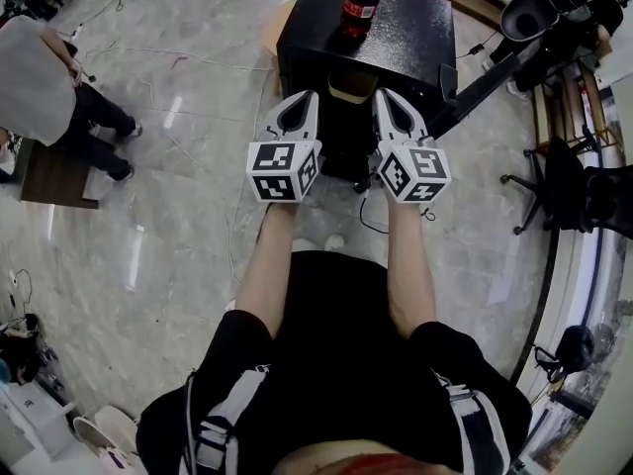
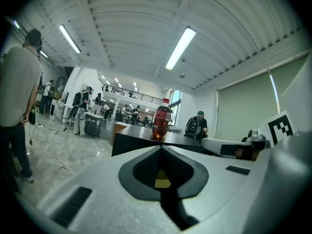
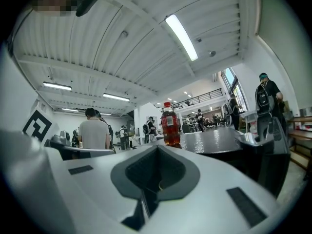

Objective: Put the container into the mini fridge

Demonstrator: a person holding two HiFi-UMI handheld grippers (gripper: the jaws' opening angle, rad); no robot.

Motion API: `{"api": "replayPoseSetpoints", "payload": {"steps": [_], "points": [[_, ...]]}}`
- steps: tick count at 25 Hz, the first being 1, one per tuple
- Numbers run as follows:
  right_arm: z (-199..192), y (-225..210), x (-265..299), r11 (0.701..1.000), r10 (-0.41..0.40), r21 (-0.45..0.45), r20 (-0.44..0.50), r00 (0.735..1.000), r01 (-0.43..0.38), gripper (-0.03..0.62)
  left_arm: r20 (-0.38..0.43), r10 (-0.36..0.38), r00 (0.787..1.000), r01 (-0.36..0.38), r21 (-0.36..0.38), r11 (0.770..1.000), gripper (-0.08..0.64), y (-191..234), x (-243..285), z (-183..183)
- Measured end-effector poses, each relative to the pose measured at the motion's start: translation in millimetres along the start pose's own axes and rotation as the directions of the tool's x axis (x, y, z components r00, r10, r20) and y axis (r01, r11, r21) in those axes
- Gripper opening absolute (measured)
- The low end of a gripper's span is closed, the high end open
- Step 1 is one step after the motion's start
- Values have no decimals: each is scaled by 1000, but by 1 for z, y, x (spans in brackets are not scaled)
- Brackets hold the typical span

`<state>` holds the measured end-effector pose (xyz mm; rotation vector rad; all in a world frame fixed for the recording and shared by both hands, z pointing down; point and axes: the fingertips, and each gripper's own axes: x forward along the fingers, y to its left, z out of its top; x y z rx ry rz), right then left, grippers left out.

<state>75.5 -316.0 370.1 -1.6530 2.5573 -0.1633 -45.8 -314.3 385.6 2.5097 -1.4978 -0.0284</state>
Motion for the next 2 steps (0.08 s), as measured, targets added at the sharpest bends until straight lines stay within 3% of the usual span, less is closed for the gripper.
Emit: {"api": "replayPoseSetpoints", "payload": {"steps": [2], "points": [[1,-1,3,1000,0,-6,2,1000,0,11,3,-4,1000,4,0,1000,11,0,3,1]]}}
